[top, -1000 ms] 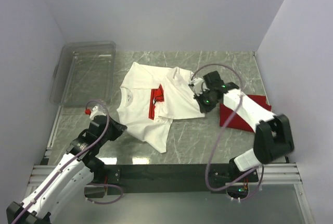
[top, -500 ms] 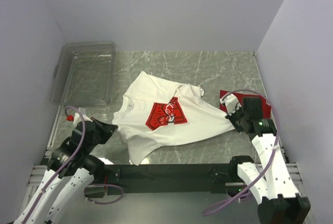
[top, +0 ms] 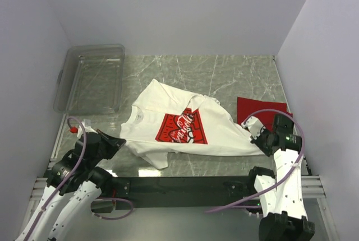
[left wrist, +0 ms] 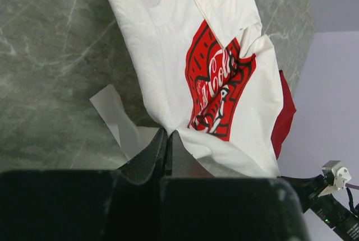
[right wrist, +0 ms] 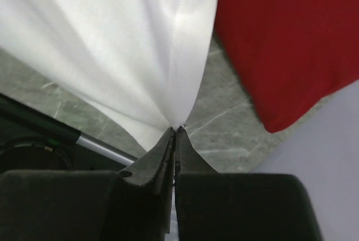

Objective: Fold and stack the t-shirts
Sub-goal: Flatten the tshirt out

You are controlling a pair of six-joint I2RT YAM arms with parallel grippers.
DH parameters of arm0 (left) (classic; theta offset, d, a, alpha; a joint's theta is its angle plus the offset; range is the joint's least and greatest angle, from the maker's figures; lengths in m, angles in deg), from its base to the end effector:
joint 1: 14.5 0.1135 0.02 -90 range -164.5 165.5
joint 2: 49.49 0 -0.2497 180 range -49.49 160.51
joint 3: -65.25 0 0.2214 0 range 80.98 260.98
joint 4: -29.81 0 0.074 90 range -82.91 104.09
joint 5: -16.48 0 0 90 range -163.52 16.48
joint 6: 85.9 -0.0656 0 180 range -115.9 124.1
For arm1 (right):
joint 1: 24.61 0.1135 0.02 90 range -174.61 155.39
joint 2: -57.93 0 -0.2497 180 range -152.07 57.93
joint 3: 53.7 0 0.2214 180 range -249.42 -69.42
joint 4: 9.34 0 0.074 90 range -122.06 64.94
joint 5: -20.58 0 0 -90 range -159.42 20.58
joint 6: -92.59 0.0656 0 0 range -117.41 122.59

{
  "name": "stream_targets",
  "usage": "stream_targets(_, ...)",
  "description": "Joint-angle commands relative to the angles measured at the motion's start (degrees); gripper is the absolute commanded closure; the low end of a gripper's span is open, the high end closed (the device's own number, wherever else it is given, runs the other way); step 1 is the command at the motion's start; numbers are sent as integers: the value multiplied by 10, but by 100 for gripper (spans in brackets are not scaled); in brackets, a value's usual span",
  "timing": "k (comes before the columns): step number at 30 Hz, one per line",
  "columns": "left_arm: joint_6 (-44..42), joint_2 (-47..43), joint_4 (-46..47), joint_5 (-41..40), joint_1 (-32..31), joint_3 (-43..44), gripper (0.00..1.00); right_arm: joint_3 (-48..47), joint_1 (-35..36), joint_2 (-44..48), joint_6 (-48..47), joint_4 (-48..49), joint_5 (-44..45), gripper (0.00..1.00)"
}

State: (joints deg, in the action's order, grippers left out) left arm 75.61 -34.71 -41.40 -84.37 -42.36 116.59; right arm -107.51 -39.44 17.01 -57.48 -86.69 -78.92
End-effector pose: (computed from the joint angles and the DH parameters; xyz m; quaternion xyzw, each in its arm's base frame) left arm 0.0679 -0.0219 0.2304 -0.3685 0.8021 -0.2984 0.3630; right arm 0.1061 -0.0169 0.2013 -0.3907 0.8901 -0.0698 0.2240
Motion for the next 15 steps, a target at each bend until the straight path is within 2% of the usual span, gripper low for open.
stream_targets(1,-20,13,17,29,0,16,99,-10,-6,25,-67,-61,-41,95)
stream_targets(2,-23,14,13,34,0,22,99,-12,-6,32,-70,-63,-50,84)
stream_targets(3,-38,14,12,37,-1,36,94,-19,-6,34,-69,-64,-54,54)
stream_targets(4,-46,12,12,40,0,45,87,-25,-6,35,-66,-63,-59,45)
stream_targets(5,-53,10,10,42,-1,53,80,-32,-5,31,-63,-63,-64,40)
stream_targets(6,-64,8,9,37,0,73,65,-53,-6,27,-56,-64,-82,34)
stream_targets(8,-75,-2,7,29,-1,92,52,-80,-6,4,-47,-65,-102,31)
stream_targets(9,-87,-4,8,19,0,108,42,-108,-6,-7,-40,-72,-118,30)
stream_targets(12,-125,-6,43,15,-1,114,32,-157,-4,-70,-10,-71,-183,28)
stream_targets(13,-133,0,57,19,0,110,30,-167,0,-89,-1,-67,-220,28)
stream_targets(15,-171,15,110,40,-1,84,28,-194,29,-155,63,-31,-241,25)
